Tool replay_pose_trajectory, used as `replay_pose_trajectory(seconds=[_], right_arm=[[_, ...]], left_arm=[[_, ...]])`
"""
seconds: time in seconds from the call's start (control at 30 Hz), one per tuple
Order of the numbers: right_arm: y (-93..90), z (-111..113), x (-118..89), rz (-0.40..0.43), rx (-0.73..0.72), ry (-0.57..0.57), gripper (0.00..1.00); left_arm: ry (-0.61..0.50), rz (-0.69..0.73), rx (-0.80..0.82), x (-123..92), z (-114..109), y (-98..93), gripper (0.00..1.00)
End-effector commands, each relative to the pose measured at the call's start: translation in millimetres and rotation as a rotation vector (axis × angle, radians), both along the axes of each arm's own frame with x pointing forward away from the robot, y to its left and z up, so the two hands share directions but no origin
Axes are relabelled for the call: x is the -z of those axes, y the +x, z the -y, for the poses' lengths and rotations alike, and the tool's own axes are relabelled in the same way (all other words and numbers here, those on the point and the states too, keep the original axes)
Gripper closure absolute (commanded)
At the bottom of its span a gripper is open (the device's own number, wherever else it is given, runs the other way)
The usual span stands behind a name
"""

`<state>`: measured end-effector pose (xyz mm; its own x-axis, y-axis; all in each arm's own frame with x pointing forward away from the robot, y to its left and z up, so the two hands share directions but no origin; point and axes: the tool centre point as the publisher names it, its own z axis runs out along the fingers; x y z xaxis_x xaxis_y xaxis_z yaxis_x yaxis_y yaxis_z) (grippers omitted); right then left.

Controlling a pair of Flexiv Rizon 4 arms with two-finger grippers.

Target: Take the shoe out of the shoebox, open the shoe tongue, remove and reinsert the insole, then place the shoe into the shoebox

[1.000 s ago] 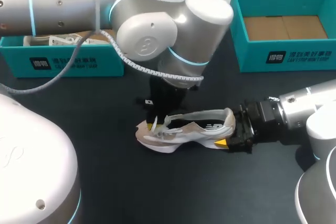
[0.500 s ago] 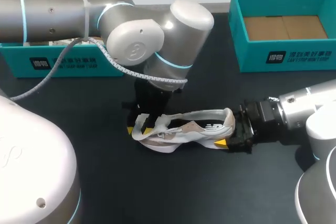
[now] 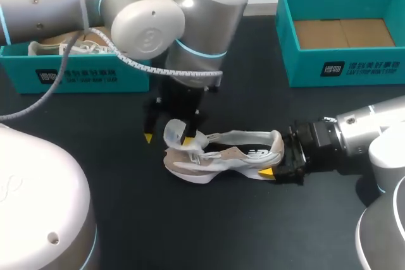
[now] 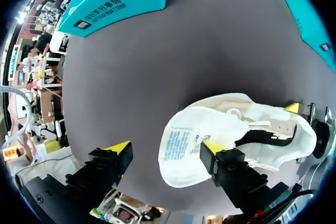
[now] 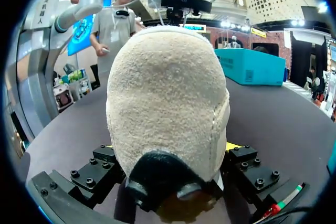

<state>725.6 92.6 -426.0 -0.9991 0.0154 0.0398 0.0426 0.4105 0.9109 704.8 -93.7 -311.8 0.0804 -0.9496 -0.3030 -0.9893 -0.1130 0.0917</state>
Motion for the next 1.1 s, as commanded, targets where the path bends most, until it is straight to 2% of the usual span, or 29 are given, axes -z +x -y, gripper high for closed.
replay_pose_trajectory(seconds=[0.03,0.3,0.4,0.57,0.67,0.8,0.83,0.9,0.97,1.0,1.03,1.1], right_arm=[[0.3,0,5,0.000,0.000,0.000,1.00],[0.3,0,5,0.000,0.000,0.000,1.00],[0.3,0,5,0.000,0.000,0.000,1.00],[0.3,0,5,0.000,0.000,0.000,1.00],[0.3,0,5,0.000,0.000,0.000,1.00],[0.3,0,5,0.000,0.000,0.000,1.00],[0.3,0,5,0.000,0.000,0.000,1.00],[0.3,0,5,0.000,0.000,0.000,1.00],[0.3,0,5,0.000,0.000,0.000,1.00],[0.3,0,5,0.000,0.000,0.000,1.00],[0.3,0,5,0.000,0.000,0.000,1.00],[0.3,0,5,0.000,0.000,0.000,1.00]], left_arm=[[-0.046,0.039,0.073,-26,1,2.6,0.00],[-0.171,0.103,0.271,-59,19,20.8,0.00],[-0.235,0.106,0.390,-74,32,26.6,0.00],[-0.369,0.061,0.686,-98,58,31.7,0.00],[-0.393,0.012,0.865,-108,73,33.1,0.00],[-0.485,-0.071,1.103,-125,91,26.5,0.00],[-0.493,-0.075,1.157,-129,94,24.0,0.10],[-0.506,-0.110,1.265,-134,100,20.6,0.52],[-0.522,-0.138,1.329,-140,107,18.6,0.71],[-0.530,-0.157,1.371,-142,109,17.6,0.91],[-0.526,-0.166,1.406,-145,111,16.5,1.00],[-0.530,-0.202,1.475,-150,113,12.3,1.00]])
